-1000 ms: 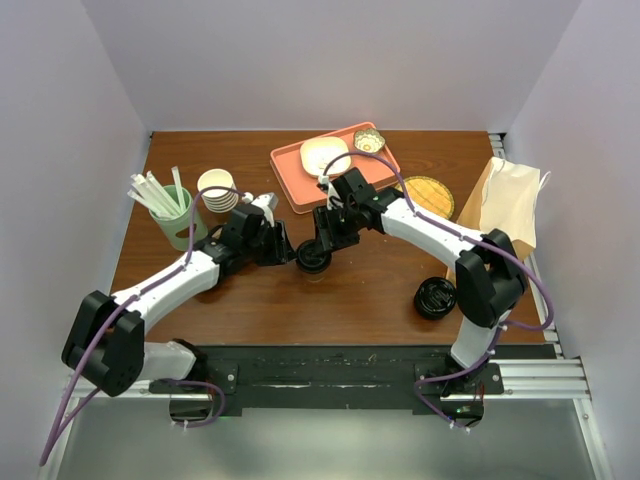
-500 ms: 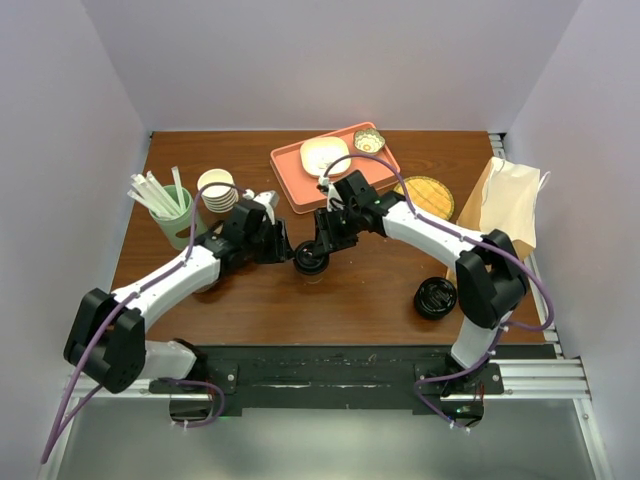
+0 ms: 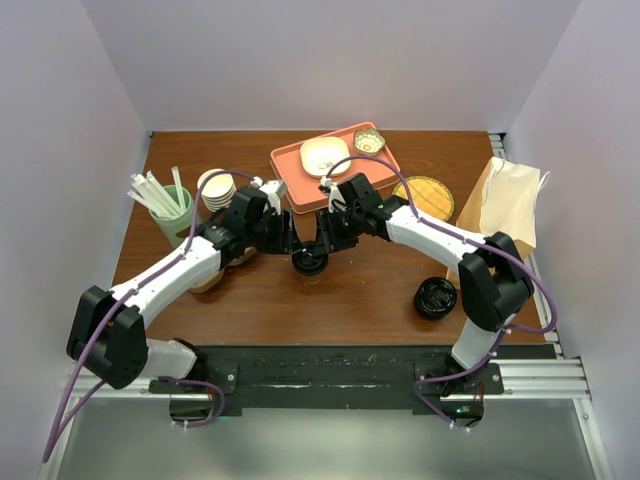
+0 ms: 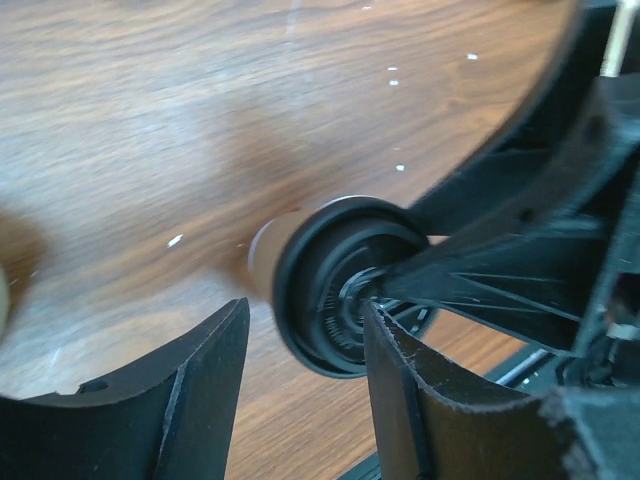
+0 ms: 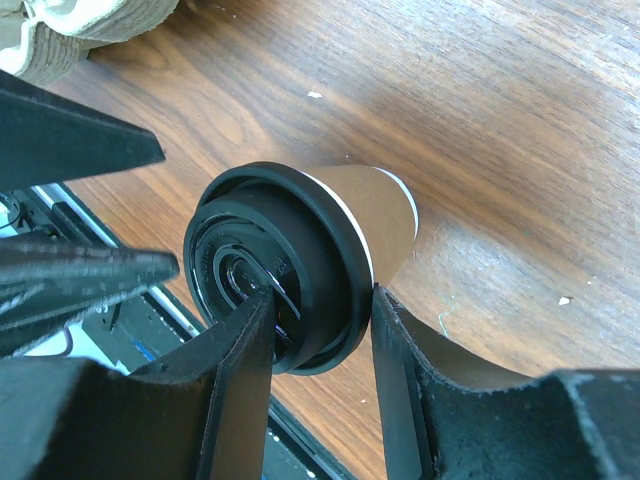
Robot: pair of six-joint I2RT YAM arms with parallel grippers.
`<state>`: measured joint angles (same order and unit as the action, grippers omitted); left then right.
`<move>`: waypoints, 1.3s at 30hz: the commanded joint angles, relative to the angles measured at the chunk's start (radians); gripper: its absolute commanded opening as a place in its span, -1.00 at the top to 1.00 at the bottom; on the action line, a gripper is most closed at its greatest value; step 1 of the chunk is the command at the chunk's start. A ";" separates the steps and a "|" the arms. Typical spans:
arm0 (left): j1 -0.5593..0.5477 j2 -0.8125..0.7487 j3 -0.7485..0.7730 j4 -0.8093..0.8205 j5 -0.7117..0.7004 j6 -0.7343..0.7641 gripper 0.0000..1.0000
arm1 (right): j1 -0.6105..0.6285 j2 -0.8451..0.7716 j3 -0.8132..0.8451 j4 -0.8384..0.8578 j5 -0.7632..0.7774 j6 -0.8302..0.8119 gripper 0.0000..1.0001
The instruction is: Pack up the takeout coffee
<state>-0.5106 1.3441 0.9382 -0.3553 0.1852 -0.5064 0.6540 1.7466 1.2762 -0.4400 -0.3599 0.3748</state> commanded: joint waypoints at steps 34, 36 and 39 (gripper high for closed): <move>0.006 0.145 -0.098 0.096 0.033 0.115 0.17 | -0.113 -0.101 -0.067 -0.042 -0.195 0.027 0.09; 0.004 0.147 -0.098 0.095 0.033 0.118 0.18 | -0.117 -0.102 -0.060 -0.046 -0.198 0.021 -0.04; 0.006 0.153 -0.090 0.090 0.036 0.118 0.18 | -0.125 -0.105 -0.051 -0.057 -0.192 0.023 -0.12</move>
<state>-0.5129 1.4475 0.8726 -0.1574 0.3111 -0.4522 0.5453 1.6947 1.2167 -0.4652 -0.5205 0.4046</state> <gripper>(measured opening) 0.434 0.541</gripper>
